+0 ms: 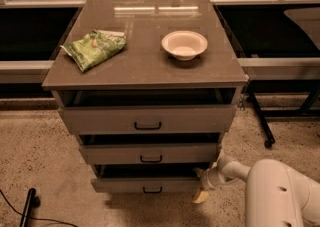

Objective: Open bottom drawer

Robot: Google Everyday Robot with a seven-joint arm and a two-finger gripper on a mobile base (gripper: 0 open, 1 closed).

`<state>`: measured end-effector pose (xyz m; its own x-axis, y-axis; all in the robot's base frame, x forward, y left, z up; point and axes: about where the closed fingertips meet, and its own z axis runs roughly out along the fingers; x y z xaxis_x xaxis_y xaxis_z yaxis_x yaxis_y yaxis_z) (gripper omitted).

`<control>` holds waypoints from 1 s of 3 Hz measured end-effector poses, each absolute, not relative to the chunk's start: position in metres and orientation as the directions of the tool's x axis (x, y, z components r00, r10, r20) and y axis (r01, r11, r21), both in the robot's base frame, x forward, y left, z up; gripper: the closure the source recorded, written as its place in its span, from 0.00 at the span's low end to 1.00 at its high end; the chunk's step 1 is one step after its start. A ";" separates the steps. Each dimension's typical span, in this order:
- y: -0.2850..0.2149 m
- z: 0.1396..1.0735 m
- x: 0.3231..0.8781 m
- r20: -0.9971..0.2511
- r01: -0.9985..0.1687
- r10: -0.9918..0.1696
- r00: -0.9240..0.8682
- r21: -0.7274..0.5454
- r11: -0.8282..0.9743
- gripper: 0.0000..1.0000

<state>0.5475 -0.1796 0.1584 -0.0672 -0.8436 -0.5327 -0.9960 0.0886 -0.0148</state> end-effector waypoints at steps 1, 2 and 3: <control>-0.181 0.168 0.546 -0.534 -0.996 -0.844 -0.050 -0.031 0.079 0.30; -0.182 0.172 0.486 -0.559 -0.999 -0.829 0.007 -0.031 0.012 0.30; -0.175 0.167 0.470 -0.567 -1.000 -0.824 0.000 -0.003 0.002 0.12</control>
Offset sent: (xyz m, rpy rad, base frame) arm -0.1574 -0.0011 0.0133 0.0733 0.0185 0.1723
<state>0.4699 -0.1753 0.1671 0.0002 -0.8239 -0.5667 -1.0000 0.0021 -0.0033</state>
